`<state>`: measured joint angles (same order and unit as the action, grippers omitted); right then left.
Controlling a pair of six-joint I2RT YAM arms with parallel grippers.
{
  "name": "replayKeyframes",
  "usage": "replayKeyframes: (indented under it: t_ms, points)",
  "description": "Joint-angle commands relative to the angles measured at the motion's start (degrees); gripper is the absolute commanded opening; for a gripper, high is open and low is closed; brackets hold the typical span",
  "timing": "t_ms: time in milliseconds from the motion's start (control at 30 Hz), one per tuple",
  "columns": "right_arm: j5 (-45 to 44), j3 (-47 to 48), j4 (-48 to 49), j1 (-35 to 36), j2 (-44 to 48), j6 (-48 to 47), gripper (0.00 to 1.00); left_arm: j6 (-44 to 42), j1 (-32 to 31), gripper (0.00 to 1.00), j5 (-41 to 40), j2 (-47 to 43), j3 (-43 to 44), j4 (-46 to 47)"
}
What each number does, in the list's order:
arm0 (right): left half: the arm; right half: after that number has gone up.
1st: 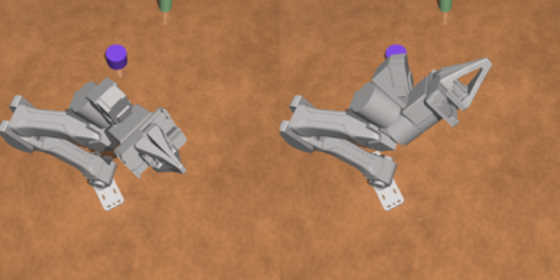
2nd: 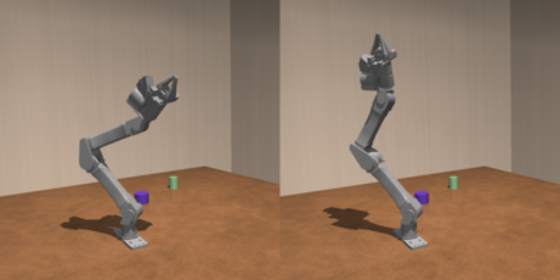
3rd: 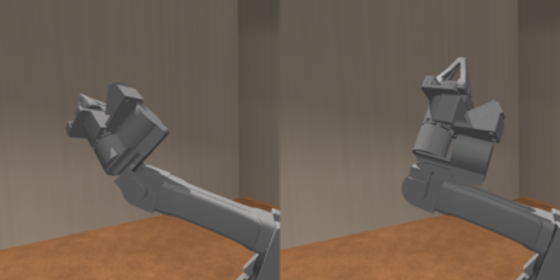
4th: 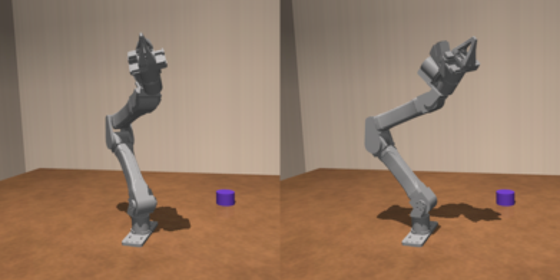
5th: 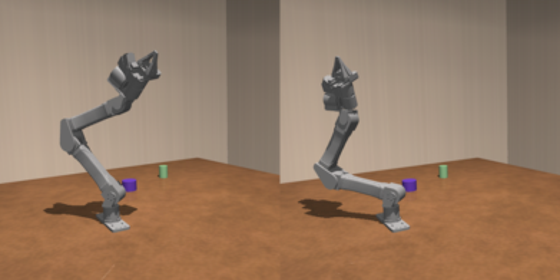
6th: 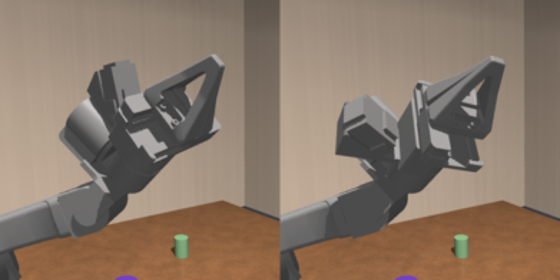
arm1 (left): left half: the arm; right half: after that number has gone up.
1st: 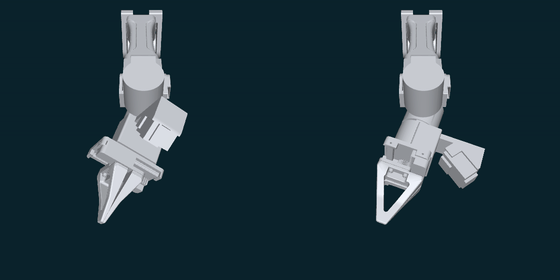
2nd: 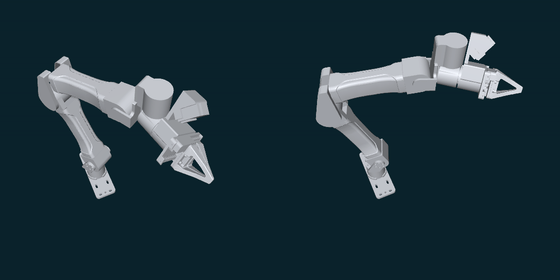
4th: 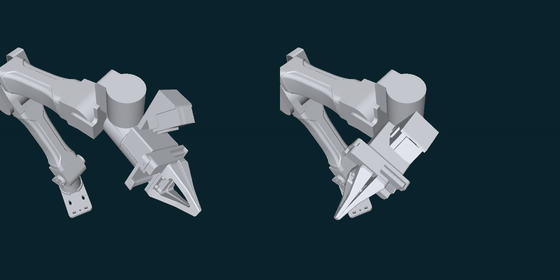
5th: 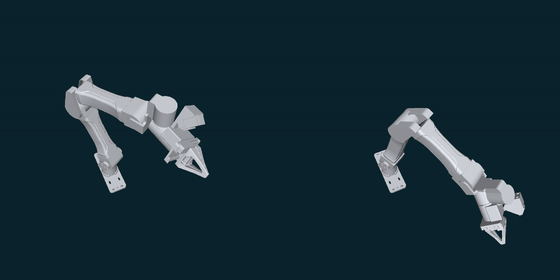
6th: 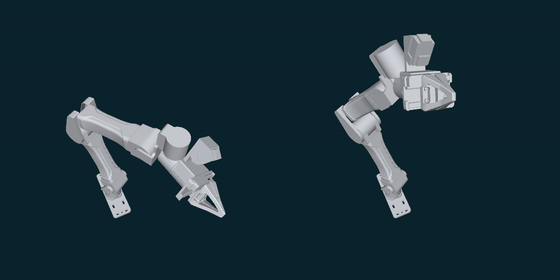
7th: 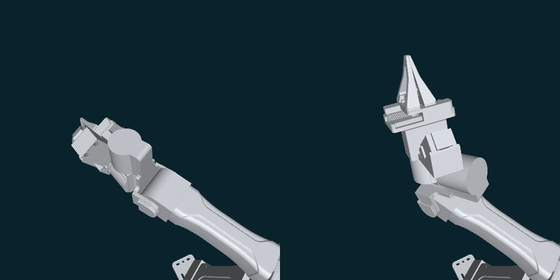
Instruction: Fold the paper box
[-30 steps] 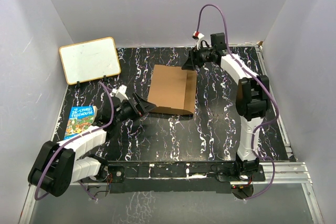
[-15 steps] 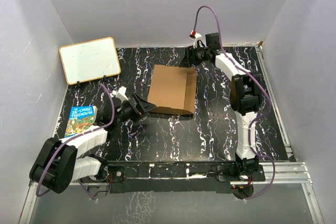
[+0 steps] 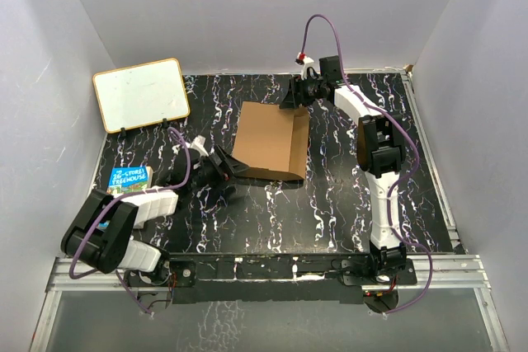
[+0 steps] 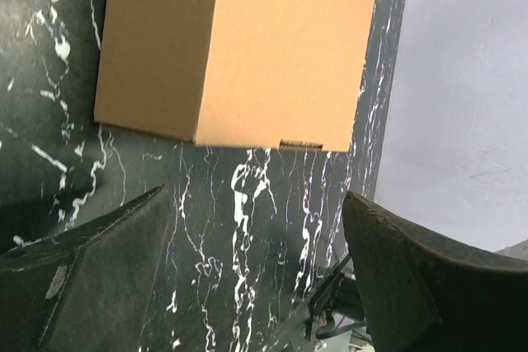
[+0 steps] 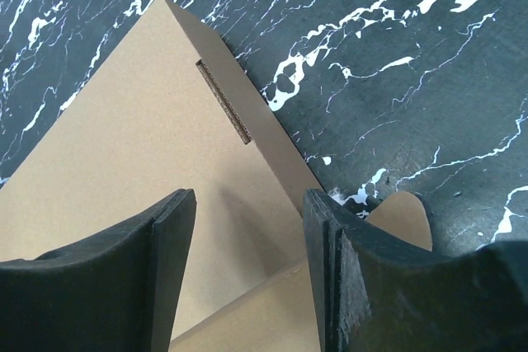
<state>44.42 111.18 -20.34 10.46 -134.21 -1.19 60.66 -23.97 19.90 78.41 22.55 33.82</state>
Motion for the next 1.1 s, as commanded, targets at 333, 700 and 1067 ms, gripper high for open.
replayKeyframes:
  t_ms: [333,700,1067]
  points:
    - [4.55,-6.01,2.47,-0.45,6.49,-0.32,0.53,-5.62,-0.12,0.82,-3.04,6.19,8.24,-1.37]
    - [5.59,-20.85,-1.01,-1.07,16.82,-4.94,0.50,-13.95,0.75,0.82,-7.33,5.91,13.06,-9.67]
    - [6.46,-38.95,-5.73,-1.40,30.17,-11.88,0.50,-21.23,2.96,0.82,-6.82,8.24,18.91,-15.18]
